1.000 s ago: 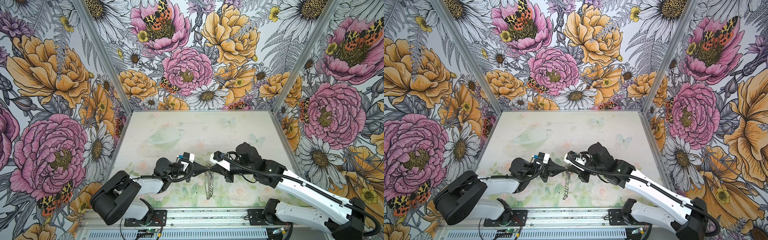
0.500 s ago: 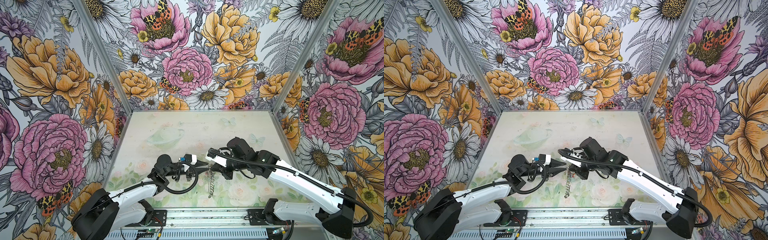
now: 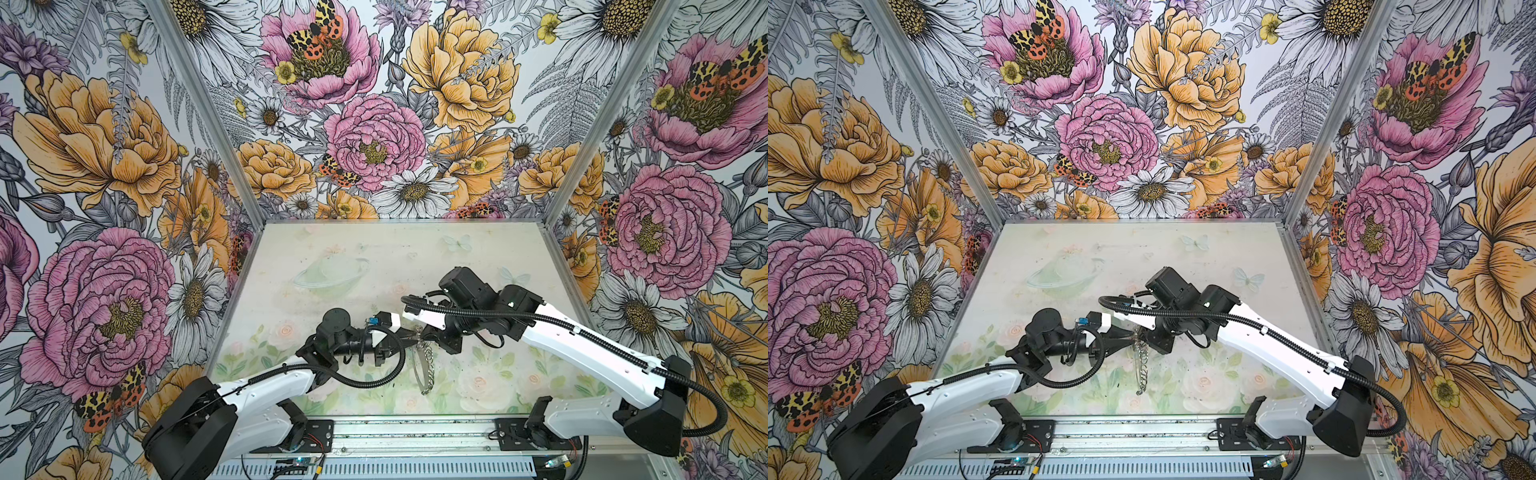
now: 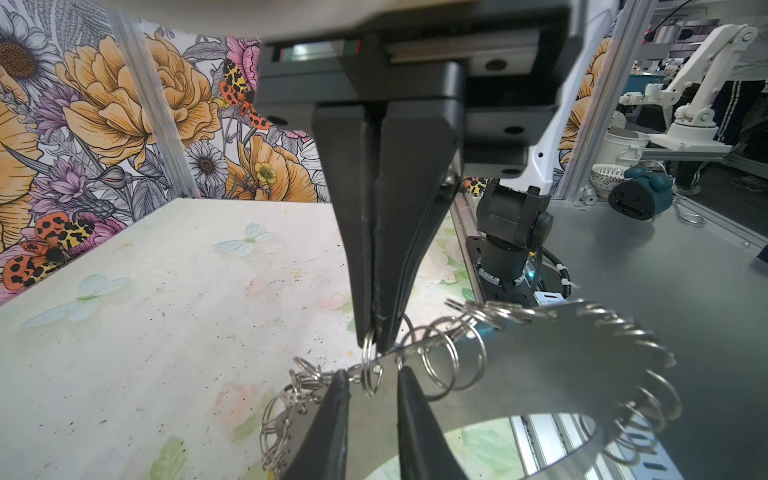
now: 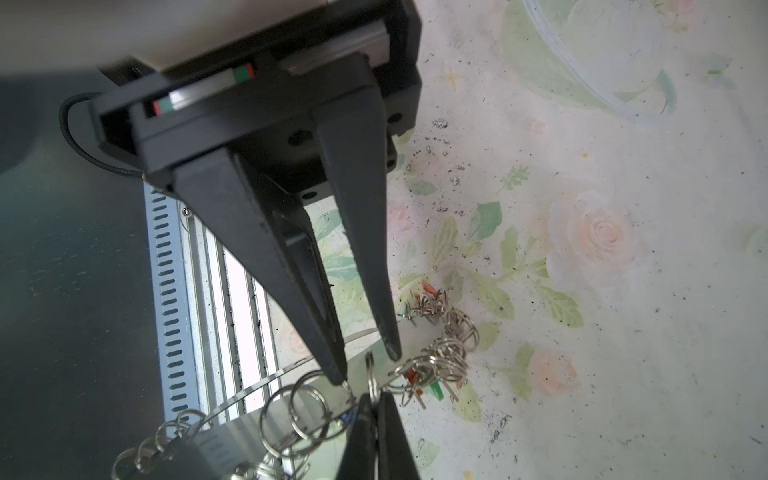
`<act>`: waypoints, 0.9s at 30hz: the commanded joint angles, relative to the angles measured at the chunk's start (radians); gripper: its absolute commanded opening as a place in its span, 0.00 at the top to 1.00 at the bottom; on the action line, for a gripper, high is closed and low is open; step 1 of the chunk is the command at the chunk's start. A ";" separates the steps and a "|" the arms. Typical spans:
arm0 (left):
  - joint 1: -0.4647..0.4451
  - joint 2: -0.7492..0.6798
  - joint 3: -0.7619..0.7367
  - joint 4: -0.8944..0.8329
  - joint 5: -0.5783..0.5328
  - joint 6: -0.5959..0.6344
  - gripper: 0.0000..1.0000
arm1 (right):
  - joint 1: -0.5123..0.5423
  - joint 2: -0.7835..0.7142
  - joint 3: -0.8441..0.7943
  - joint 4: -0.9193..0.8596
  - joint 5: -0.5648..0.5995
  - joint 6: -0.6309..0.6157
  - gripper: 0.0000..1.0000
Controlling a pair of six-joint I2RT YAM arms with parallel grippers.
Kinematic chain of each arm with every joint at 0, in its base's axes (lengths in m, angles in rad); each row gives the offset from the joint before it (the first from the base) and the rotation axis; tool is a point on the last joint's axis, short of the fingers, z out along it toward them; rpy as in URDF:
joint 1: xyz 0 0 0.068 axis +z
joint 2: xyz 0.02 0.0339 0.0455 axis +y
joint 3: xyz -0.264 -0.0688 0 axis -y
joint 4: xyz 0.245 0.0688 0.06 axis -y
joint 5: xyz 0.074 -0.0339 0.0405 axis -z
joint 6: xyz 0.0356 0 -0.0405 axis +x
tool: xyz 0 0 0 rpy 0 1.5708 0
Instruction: Put the keys on the keyring
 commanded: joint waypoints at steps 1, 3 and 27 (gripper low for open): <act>-0.007 0.012 0.027 -0.009 -0.010 0.003 0.82 | 0.011 0.008 0.046 0.018 -0.001 -0.013 1.00; -0.007 0.017 0.031 -0.009 -0.009 -0.001 0.85 | 0.014 0.012 0.047 0.021 -0.001 -0.015 1.00; 0.019 0.009 -0.017 0.178 0.035 -0.098 1.00 | -0.060 -0.118 -0.111 0.151 -0.045 0.025 0.82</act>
